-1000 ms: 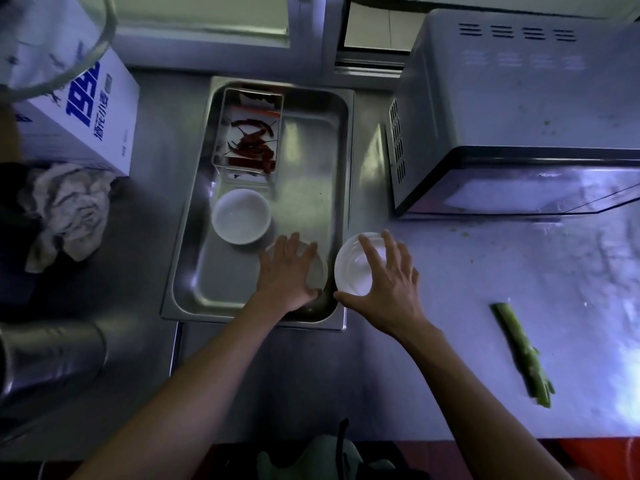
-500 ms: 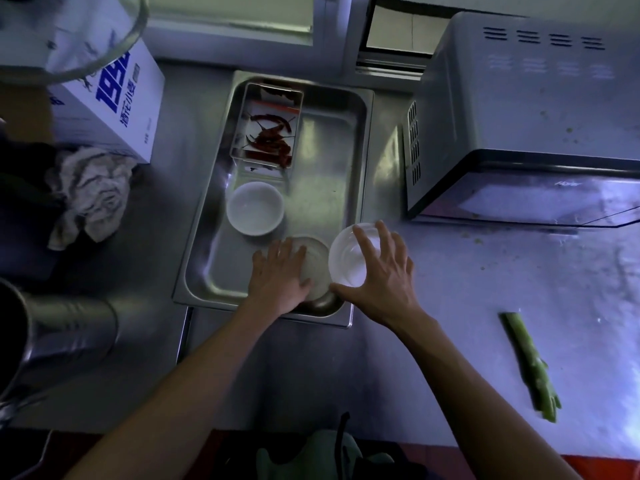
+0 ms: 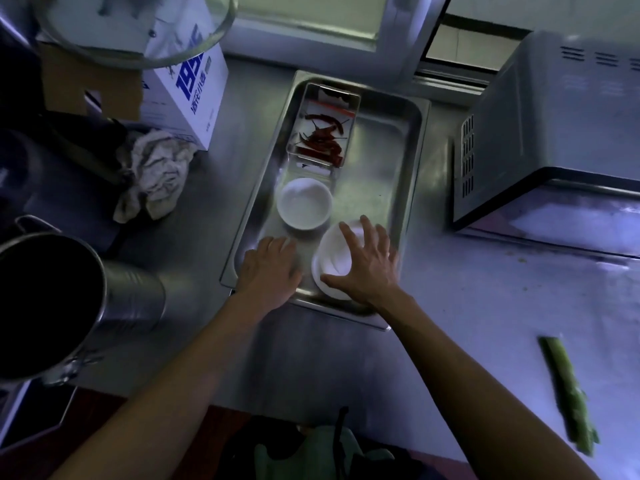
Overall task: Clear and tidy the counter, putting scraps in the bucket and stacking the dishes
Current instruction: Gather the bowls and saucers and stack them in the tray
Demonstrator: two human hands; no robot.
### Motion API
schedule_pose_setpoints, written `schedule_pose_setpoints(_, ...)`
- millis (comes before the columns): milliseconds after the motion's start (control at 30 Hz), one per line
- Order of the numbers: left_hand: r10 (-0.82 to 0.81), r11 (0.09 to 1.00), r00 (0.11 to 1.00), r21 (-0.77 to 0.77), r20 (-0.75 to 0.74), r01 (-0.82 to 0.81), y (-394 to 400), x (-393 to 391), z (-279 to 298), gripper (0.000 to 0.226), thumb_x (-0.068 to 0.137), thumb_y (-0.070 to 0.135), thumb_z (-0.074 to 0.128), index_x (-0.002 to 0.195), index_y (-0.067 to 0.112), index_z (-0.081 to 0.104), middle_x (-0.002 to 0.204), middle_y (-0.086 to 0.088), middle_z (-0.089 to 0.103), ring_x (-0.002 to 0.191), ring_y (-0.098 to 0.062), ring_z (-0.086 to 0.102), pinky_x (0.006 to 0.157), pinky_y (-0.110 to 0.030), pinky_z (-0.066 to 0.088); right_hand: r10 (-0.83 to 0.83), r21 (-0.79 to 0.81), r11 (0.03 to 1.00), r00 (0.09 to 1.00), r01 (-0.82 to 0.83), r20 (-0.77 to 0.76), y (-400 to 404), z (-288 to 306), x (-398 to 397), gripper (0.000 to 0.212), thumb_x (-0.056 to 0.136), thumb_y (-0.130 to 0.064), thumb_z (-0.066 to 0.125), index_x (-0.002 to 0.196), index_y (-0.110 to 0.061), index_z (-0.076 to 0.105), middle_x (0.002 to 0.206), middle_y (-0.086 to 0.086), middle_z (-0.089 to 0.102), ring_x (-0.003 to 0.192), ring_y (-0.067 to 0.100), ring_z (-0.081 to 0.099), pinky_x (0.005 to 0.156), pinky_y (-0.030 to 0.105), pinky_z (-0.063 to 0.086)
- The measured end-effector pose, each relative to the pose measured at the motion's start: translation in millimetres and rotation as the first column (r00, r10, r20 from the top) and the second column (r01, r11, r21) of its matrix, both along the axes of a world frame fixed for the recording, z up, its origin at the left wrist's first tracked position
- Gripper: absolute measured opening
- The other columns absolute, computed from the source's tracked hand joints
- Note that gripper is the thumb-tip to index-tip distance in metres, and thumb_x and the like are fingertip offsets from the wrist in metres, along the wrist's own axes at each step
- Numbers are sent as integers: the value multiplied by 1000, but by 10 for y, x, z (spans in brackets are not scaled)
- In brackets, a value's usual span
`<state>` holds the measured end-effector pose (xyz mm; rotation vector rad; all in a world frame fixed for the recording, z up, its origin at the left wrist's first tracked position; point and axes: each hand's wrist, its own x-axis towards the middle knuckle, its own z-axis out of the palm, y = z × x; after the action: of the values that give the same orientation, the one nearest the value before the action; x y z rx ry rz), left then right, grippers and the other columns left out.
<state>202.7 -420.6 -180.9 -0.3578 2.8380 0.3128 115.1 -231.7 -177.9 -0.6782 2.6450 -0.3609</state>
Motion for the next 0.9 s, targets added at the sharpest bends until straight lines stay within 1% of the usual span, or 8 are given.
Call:
schedule_pose_setpoints(133,-4,999,1000,49,-10,5,-96,57,-24,56,91,40,55,141,20,43,139,-1,49,130,-25,40,101,-46,41,7,69,998,999,-9,32,-138,-165,49,111,68,-72,72,154,-38,10,165,2,-5,149,40,0,113,65,20)
schedule_pose_setpoints(267,-23,997,998,68,-50,26,-145,112,-37,54,87,35,59,136,17,50,132,-4,55,126,-28,45,97,-46,44,-17,110,994,996,7,87,-192,-326,111,108,70,-70,69,154,-41,8,164,1,-9,150,39,-4,115,64,17)
schedule_pose_setpoints(367,-40,997,998,64,-54,44,-174,137,-50,51,85,34,60,132,16,52,128,-3,57,125,-28,46,95,-45,45,-44,129,991,992,28,120,-181,-408,137,108,69,-69,68,154,-42,7,165,-2,-12,151,36,-10,119,63,10)
schedule_pose_setpoints(433,-45,996,998,74,-51,49,-193,142,-65,52,86,34,60,133,15,51,130,-3,57,126,-27,45,97,-46,45,-57,128,991,991,42,119,-178,-433,134,108,68,-69,68,154,-42,8,165,-2,-12,151,36,-11,119,63,8)
schedule_pose_setpoints(733,-99,991,994,89,-43,102,-177,163,-78,49,88,36,57,132,16,51,133,-2,53,127,-26,42,100,-47,43,-48,149,988,992,30,116,-186,-463,134,110,70,-71,68,156,-40,6,166,0,-16,151,35,-13,119,64,8)
schedule_pose_setpoints(833,-108,988,992,104,-62,114,-135,153,-60,49,88,35,57,133,16,50,136,-2,50,130,-25,39,101,-46,42,-68,131,990,989,50,133,-155,-427,168,104,75,-72,65,156,-41,8,166,-1,-17,152,32,-15,118,62,8)
schedule_pose_setpoints(900,-123,984,989,117,-79,131,-112,125,-32,49,89,35,57,134,17,49,138,-1,49,131,-24,39,98,-46,43,-91,107,991,988,78,126,-115,-364,203,94,79,-71,60,156,-41,14,167,-3,-12,153,28,-11,119,59,12)
